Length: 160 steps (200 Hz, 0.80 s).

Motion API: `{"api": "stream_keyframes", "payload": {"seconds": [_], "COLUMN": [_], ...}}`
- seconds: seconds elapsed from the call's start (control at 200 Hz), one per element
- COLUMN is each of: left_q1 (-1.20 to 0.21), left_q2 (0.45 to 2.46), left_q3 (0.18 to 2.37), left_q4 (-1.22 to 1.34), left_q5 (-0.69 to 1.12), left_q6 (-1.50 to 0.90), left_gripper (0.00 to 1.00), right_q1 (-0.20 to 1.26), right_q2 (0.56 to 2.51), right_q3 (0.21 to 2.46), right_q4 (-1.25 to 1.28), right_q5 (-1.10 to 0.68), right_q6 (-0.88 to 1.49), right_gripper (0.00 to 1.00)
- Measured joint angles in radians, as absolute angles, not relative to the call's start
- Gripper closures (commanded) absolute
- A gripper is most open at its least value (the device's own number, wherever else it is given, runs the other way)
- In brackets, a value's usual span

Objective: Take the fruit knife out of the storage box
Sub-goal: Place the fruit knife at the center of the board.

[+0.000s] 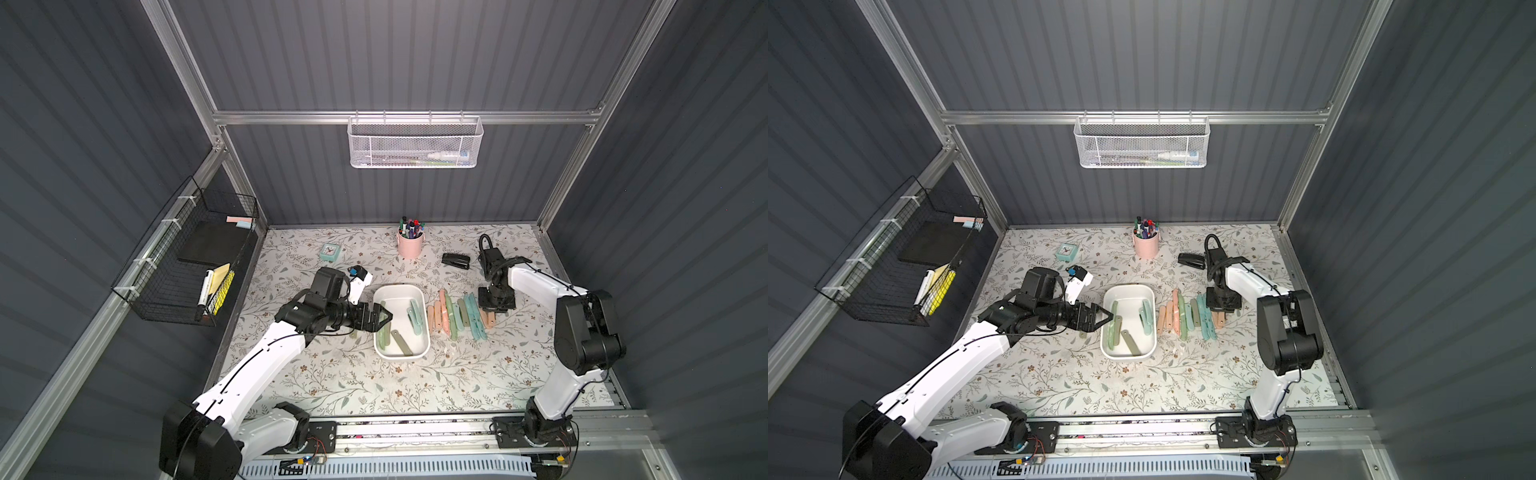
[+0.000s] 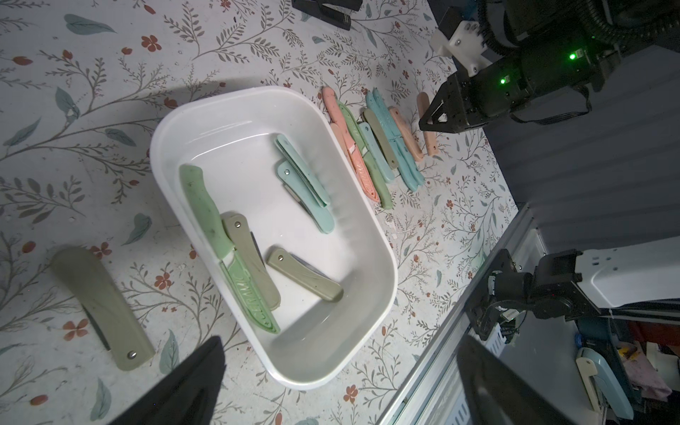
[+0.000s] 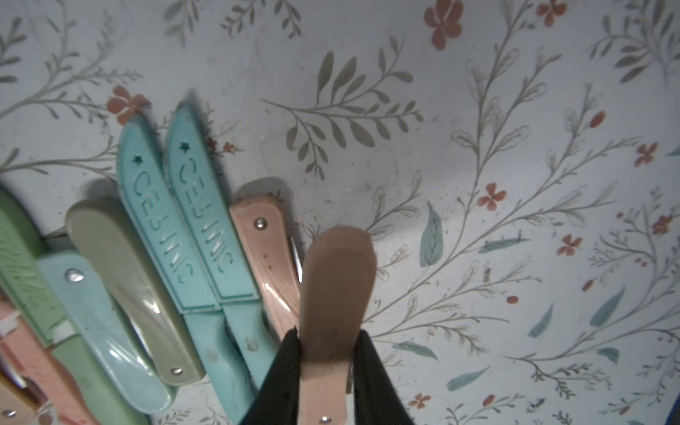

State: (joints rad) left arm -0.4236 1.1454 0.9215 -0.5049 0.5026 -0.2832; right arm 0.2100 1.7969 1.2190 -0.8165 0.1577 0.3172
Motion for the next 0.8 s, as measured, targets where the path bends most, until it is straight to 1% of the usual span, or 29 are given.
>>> {"api": "stream_keyframes", "payload": {"seconds": [0.21,0.8], "left_q1": [-0.424,-0.424], "left_q2": [1.145,1.145], "left_q3": [0.922,0.922], "left_q4": [-0.505,-0.505], "left_q5": [0.502,0.501], "left_q6": [-0.284,-0.284], "left_gripper": [0.01,0.01], "right_q1": [0.208,0.204], "right_q2": [1.878,1.893], "right_q3": [1.250,1.271], "right_q4": [-0.812,-0.811], "right_q5": [0.172,0.182], "right_q6": [0.279,0.237], "right_gripper": [0.79,0.76]}}
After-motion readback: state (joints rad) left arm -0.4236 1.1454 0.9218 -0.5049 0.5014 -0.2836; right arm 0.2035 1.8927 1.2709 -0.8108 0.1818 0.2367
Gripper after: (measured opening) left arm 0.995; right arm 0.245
